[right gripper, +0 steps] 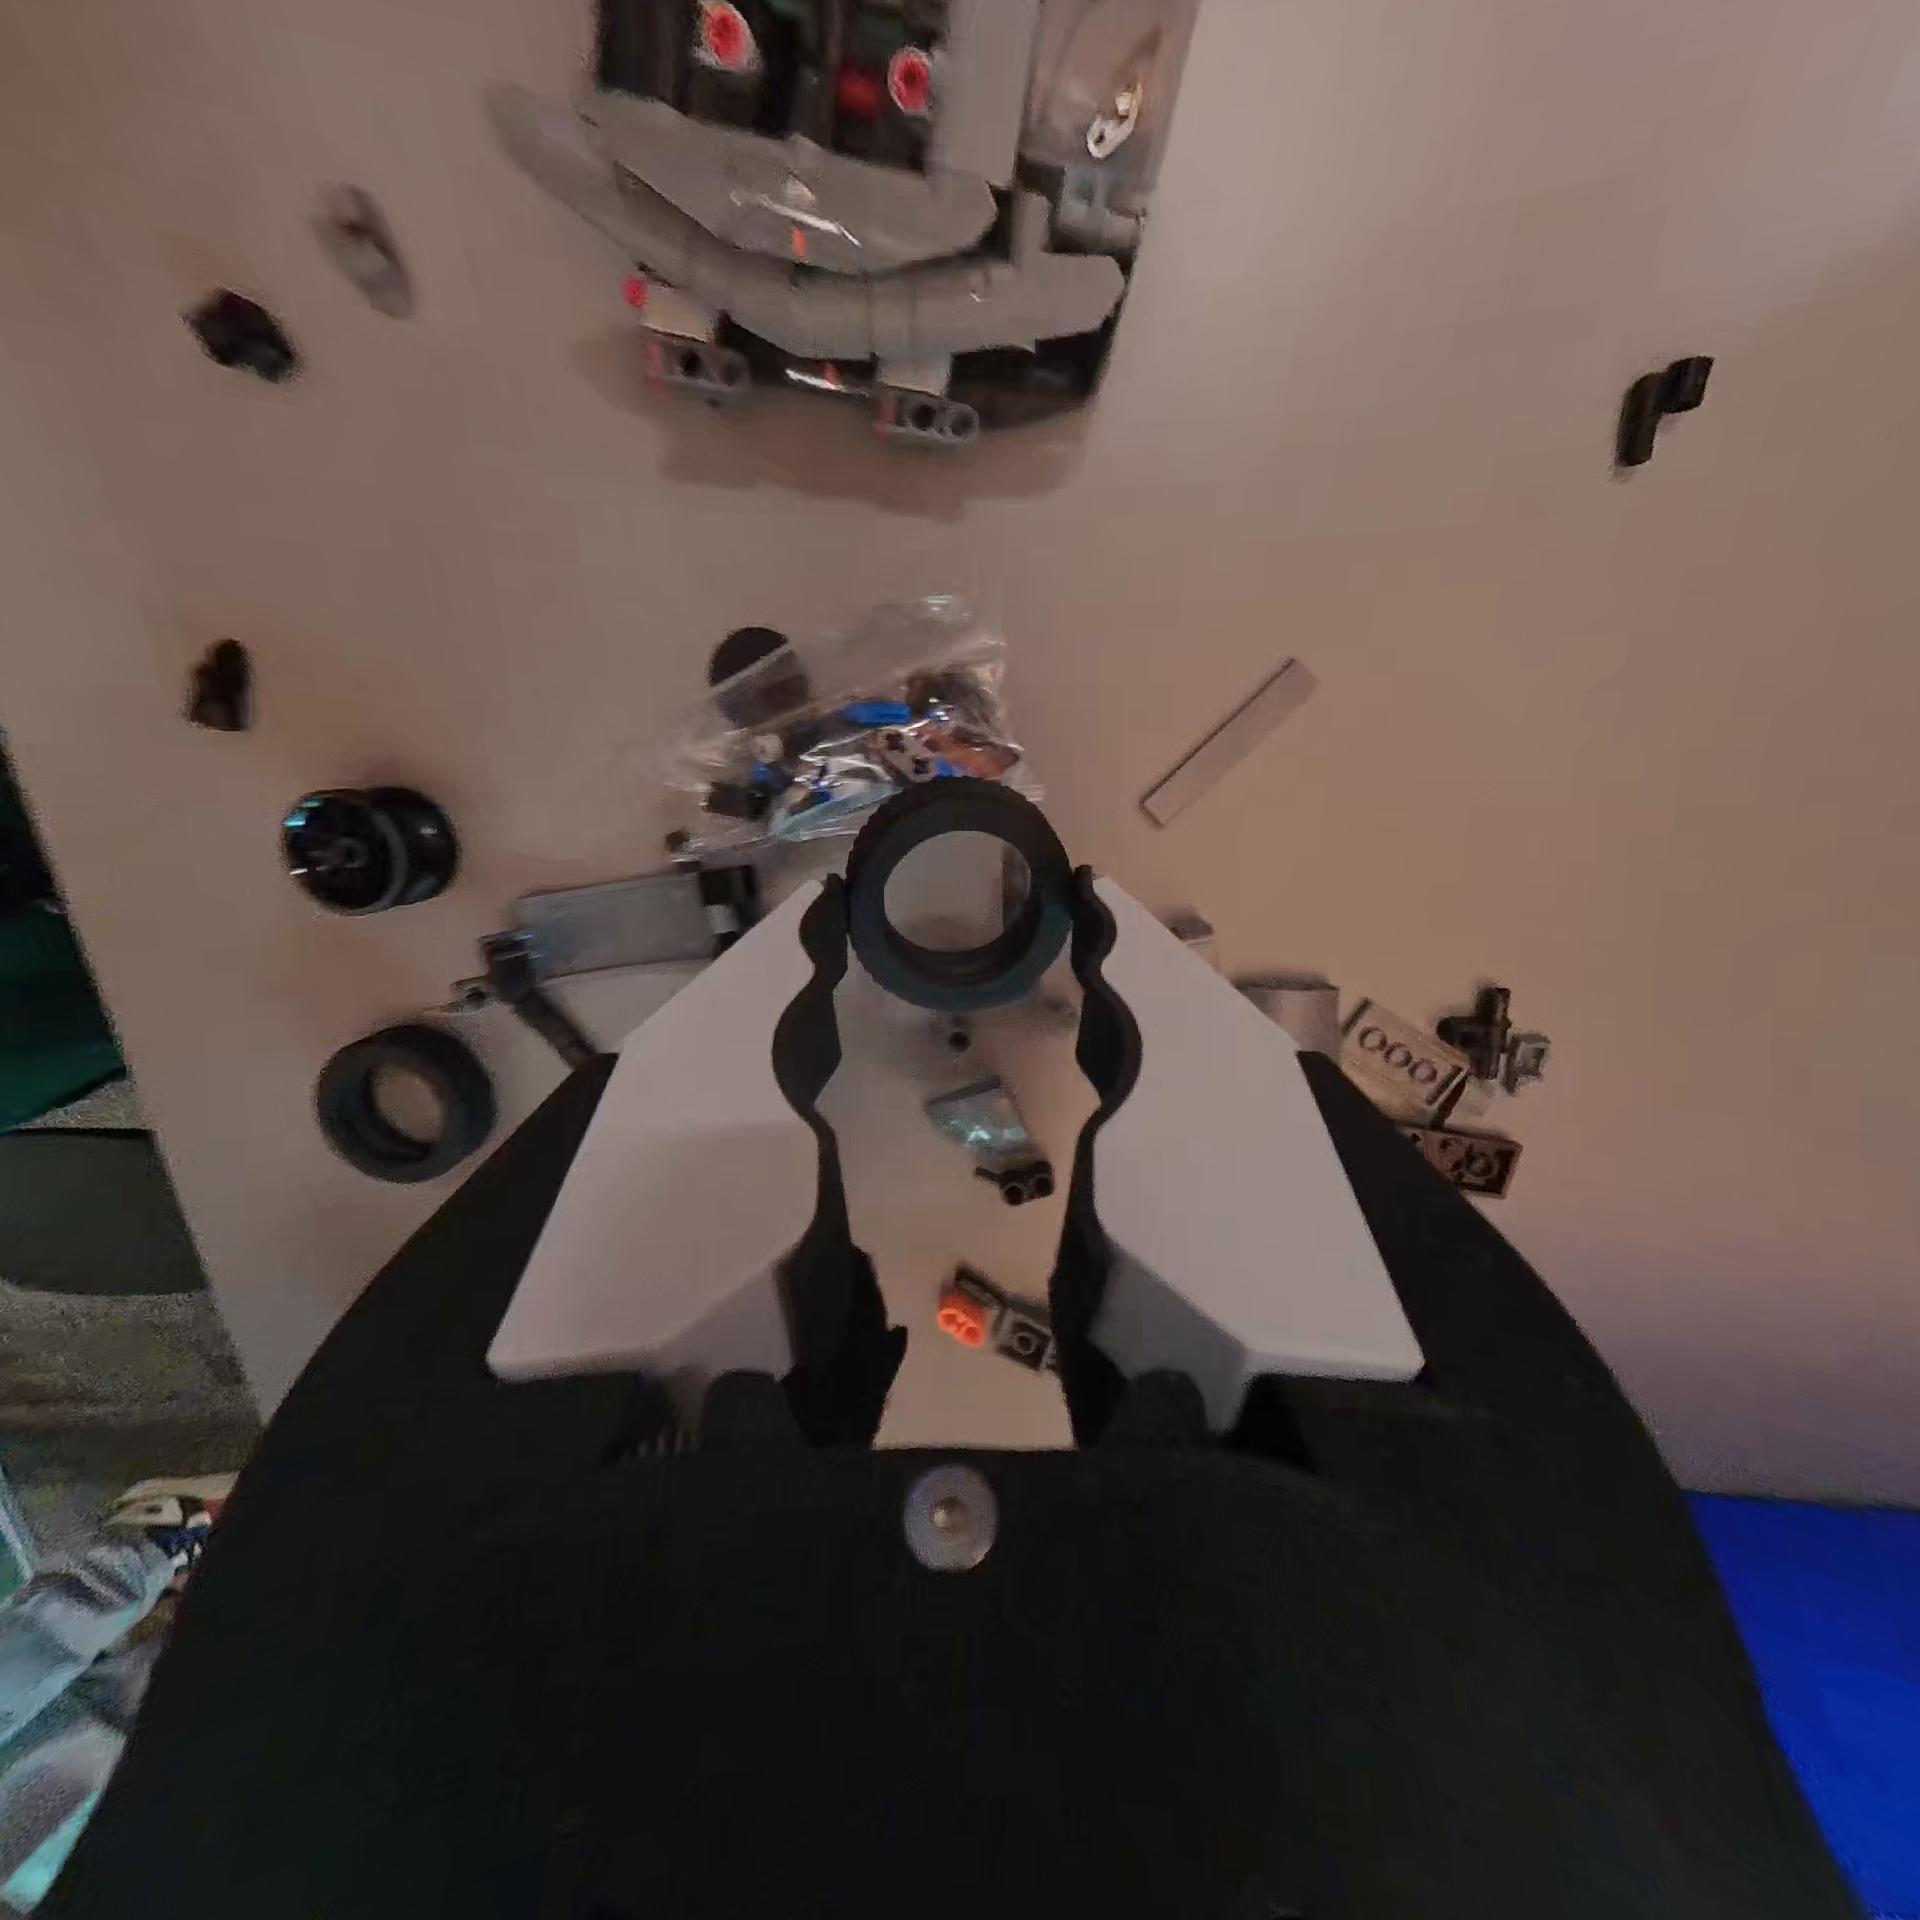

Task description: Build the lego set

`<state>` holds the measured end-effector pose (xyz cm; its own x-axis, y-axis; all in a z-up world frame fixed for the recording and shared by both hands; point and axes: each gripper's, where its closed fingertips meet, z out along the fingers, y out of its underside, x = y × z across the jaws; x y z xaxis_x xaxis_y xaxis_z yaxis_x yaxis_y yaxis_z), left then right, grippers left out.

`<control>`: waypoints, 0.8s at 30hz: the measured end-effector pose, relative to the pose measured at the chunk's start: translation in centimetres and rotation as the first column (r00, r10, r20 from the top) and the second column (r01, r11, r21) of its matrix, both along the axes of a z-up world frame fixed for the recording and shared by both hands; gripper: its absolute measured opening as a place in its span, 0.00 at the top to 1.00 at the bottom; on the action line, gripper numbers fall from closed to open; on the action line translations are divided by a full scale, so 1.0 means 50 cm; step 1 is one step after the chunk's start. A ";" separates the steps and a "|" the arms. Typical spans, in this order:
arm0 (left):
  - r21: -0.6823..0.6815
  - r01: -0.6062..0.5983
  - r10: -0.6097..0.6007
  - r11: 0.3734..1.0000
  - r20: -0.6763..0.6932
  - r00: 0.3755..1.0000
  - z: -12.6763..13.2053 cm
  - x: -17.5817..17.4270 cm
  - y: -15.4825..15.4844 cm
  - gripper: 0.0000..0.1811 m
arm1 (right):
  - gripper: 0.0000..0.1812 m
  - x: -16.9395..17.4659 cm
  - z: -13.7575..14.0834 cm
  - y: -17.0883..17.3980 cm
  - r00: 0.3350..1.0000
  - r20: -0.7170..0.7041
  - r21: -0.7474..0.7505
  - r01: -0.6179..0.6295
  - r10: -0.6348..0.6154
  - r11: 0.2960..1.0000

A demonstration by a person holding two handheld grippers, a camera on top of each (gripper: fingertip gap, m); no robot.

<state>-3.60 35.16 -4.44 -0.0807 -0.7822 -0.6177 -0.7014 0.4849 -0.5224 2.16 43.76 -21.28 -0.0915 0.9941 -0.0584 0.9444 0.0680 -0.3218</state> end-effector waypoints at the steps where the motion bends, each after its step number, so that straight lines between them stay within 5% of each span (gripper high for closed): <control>1: 0.002 -0.002 0.002 1.000 -0.002 1.000 0.000 0.000 0.000 0.82 | 0.77 0.004 0.016 -0.009 0.999 -0.036 -0.022 0.003 -0.003 1.000; 5: 0.008 0.008 -0.008 1.000 -0.005 1.000 0.001 0.006 -0.008 0.83 | 0.77 0.032 0.072 -0.050 0.991 -0.133 -0.101 0.019 -0.032 0.995; 10: 0.015 0.024 -0.024 1.000 -0.025 0.999 -0.007 0.018 -0.019 0.82 | 0.77 0.115 0.091 -0.125 0.997 -0.074 -0.045 0.034 -0.037 0.998; 18: 0.064 0.021 -0.020 0.998 -0.013 1.000 0.014 0.019 -0.029 0.82 | 0.77 0.258 0.010 -0.243 0.982 0.100 0.044 0.156 -0.160 0.987; 24: 0.095 0.035 -0.034 0.995 -0.020 0.999 0.020 0.031 -0.049 0.83 | 0.77 0.290 0.002 -0.255 0.964 0.054 0.109 0.254 -0.261 0.961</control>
